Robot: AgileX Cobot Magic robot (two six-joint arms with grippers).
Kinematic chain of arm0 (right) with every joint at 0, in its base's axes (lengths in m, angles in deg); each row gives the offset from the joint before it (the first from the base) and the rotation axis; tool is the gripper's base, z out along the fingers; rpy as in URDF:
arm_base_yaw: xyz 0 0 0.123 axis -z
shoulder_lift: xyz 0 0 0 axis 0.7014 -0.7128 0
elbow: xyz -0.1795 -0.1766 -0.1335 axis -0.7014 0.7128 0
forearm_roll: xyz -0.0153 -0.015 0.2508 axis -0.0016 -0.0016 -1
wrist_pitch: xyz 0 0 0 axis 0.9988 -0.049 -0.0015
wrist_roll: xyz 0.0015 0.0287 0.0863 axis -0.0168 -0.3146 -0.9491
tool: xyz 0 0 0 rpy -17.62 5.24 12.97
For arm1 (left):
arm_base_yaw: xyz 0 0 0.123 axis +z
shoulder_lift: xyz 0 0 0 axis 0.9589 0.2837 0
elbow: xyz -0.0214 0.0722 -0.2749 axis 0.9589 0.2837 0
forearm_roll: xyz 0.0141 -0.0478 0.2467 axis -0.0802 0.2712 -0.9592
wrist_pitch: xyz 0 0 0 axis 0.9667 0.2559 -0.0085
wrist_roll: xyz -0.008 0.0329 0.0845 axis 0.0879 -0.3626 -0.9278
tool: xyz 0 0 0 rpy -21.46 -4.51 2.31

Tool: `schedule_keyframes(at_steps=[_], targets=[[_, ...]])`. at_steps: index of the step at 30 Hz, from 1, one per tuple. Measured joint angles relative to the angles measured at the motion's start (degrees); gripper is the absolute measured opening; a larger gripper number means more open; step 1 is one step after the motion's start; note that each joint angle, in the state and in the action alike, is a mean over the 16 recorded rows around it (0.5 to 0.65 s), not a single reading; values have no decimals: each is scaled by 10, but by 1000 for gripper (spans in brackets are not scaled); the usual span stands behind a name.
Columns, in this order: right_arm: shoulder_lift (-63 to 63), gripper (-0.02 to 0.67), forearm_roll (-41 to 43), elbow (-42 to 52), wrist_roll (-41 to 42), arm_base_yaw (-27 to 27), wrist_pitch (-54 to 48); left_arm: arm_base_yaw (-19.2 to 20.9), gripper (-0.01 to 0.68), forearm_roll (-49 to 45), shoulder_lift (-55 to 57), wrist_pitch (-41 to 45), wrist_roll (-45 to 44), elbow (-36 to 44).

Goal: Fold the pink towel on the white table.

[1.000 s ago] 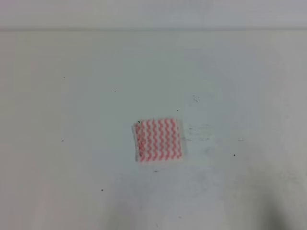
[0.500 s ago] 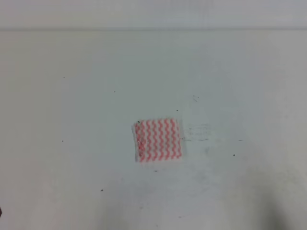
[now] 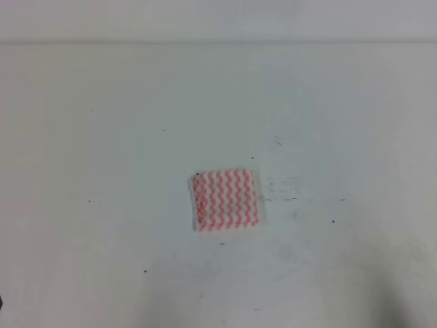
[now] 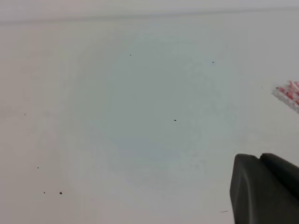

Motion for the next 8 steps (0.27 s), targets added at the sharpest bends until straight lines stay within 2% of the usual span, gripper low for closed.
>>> schedule_keyframes(at_steps=[8], targets=[[0, -18, 0, -1, 0, 0, 0, 0, -5, 0, -2, -2, 0, 2]])
